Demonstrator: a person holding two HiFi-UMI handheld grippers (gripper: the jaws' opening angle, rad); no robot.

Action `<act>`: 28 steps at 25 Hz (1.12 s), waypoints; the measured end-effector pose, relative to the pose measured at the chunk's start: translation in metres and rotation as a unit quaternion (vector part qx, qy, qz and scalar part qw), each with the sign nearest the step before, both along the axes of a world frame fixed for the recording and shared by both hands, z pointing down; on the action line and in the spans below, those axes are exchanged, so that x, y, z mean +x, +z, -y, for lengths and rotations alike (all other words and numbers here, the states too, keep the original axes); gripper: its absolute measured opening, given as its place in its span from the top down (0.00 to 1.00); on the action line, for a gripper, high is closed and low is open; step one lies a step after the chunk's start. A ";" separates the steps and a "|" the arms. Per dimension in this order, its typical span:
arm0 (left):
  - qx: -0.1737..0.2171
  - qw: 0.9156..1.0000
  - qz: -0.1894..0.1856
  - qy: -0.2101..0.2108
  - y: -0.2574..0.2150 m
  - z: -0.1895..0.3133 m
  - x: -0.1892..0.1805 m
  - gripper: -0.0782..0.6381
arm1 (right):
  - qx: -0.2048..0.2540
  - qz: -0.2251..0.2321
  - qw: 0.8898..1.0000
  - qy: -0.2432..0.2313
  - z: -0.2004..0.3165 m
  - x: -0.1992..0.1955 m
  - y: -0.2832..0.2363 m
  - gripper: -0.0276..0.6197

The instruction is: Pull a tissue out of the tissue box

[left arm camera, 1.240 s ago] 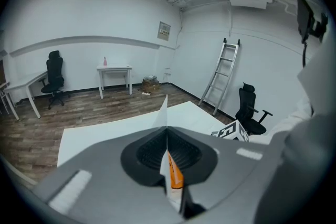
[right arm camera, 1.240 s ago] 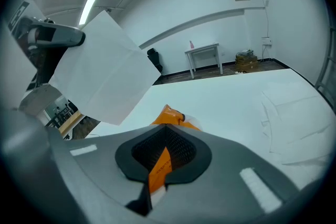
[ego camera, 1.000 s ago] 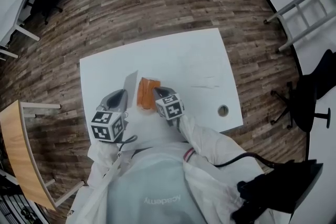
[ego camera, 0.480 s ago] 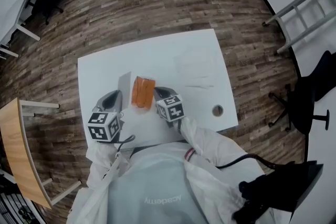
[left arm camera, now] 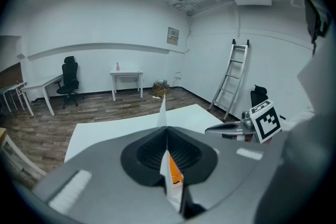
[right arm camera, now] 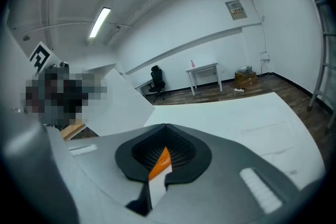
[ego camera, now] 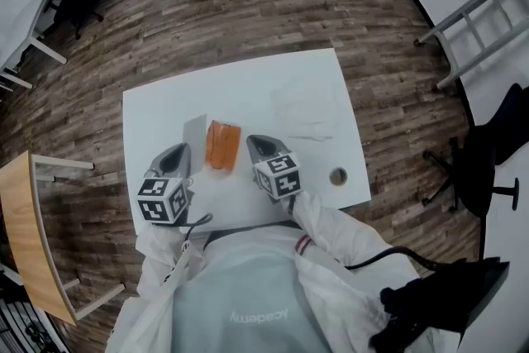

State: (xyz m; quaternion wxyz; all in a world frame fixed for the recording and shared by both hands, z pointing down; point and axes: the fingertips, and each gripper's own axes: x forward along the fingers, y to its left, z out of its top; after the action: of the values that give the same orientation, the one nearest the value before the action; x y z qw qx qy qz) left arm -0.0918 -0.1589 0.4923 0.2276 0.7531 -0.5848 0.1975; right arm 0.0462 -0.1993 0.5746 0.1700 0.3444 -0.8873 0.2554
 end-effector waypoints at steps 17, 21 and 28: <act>0.010 1.000 0.008 -0.005 -0.008 -0.012 0.004 0.89 | 0.055 0.027 0.998 0.033 -0.005 0.035 -0.063 0.96; 0.017 1.000 0.001 -0.002 -0.007 -0.015 0.001 0.89 | 0.061 0.025 0.997 0.046 -0.012 0.040 -0.068 0.96; 0.033 0.999 -0.005 0.013 -0.011 -0.029 0.001 0.89 | 0.070 0.022 0.995 0.067 -0.036 0.048 -0.080 0.96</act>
State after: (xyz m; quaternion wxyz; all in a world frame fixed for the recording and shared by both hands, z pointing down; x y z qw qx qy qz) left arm -0.0908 -0.1302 0.4810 0.2029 0.7686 -0.5804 0.1768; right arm 0.0945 -0.1633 0.4943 0.1083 0.4081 -0.8816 0.2111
